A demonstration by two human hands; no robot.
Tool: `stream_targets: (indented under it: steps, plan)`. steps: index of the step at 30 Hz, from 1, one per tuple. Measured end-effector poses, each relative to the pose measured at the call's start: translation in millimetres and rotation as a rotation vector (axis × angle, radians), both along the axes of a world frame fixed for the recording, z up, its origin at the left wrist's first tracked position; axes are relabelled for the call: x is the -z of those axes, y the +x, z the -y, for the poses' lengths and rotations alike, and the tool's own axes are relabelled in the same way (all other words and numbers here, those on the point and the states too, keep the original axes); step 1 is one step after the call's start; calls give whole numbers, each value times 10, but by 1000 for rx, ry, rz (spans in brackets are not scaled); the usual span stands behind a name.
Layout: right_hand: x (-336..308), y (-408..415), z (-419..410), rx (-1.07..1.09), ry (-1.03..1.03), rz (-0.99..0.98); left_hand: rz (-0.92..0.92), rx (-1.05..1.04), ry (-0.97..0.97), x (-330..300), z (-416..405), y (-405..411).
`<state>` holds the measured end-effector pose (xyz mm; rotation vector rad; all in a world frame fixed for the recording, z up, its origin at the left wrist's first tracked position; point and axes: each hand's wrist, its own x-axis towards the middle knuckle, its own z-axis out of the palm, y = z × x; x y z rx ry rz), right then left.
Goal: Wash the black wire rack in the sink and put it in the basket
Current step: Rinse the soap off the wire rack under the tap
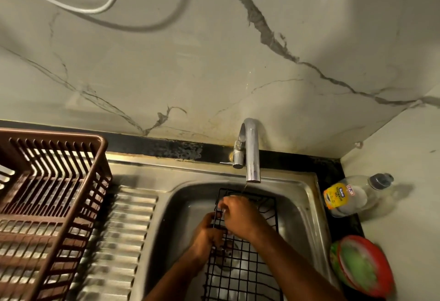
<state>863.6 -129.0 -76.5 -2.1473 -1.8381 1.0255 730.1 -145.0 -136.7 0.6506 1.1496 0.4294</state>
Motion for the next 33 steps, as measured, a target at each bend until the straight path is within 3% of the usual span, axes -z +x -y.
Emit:
stream_targets:
  steps: [5,9,12,17,22,27,30,33]
  plan:
    - [76,91,-201,93,-22,-83,5,-12,-2,-60,-16,-71]
    - [98,204,-149,291,-25,113,5,-28,5,-70,-65,-120]
    - [75,134,-59,227,-3,354,-9,-18,29,-85,-49,-88]
    - [-24,83,-129,68,-80,456,-22,-7,55,-129,3,-48]
    - [-181,-120,-280,-186,39,344,-23,-9,54,-209,23,53]
    - [-111,89,-309,16,-2,132,-15,-18,51,-278,-39,-39]
    - [-103,217,-264,148,-23,294,-16,-35,55,-243,-59,-72]
    - [-77,157,-218,128,-38,469,-23,-31,55,-239,-29,-16]
